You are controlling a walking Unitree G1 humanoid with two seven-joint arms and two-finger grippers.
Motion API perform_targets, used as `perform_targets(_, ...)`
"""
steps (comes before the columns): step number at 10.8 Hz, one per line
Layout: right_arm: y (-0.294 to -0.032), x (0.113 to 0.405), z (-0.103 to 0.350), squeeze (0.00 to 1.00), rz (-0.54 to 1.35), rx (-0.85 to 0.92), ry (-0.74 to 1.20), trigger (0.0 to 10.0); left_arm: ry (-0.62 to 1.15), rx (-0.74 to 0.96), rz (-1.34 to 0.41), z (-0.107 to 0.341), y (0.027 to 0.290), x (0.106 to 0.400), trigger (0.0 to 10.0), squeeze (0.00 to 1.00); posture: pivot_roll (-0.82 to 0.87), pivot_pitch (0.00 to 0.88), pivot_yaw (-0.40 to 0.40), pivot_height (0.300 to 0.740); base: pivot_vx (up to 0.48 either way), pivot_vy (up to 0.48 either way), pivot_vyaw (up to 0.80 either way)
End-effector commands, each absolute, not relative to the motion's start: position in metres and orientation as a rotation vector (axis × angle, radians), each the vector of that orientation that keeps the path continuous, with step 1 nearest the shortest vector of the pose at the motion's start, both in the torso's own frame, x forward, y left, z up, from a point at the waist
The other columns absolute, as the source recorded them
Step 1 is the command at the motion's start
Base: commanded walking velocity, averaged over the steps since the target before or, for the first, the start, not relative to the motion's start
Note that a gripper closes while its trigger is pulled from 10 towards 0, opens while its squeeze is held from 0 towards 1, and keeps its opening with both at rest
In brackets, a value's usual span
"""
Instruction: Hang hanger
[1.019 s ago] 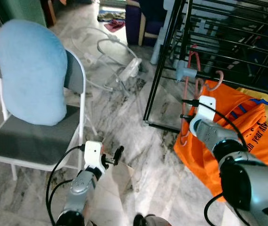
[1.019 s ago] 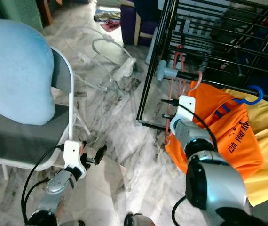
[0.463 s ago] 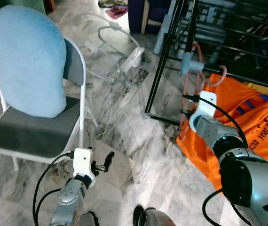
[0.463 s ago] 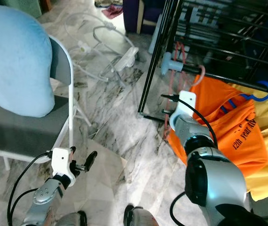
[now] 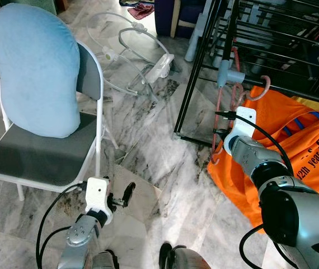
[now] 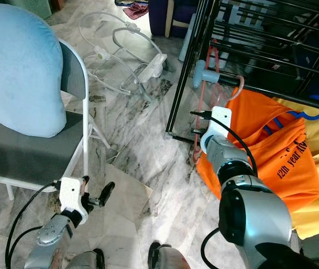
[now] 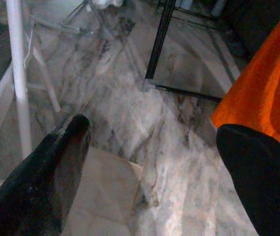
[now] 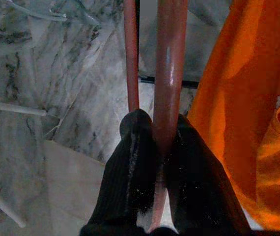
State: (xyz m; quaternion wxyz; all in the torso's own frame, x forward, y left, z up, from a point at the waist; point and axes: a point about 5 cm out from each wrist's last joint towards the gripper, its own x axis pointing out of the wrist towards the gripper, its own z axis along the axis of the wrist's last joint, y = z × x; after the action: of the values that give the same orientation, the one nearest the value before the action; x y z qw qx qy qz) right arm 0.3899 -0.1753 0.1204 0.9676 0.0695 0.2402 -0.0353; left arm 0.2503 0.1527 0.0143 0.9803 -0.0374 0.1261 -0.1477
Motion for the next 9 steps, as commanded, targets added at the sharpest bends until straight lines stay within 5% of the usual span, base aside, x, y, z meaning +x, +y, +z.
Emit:
perform_targets(1,-0.169,0.378,0.096,0.25,-0.048,0.117,0.592,10.0,0.27,-0.074,-0.312,0.013,0.149,0.248,10.0,0.0,0.12,0.246,-0.104,0.74,0.0,0.0,0.0)
perform_targets(2,-0.17,0.377,0.094,1.0,-0.047,0.124,0.595,10.0,0.272,-0.077,-0.312,0.013,0.147,0.249,10.0,0.0,0.12,0.243,-0.107,0.74,0.0,0.0,0.0)
perform_targets(9,-0.179,0.378,0.098,1.0,-0.039,-0.023,0.519,10.0,0.287,-0.082,-0.33,0.012,0.142,0.251,10.0,0.0,0.07,0.243,-0.094,0.74,0.0,0.0,0.0)
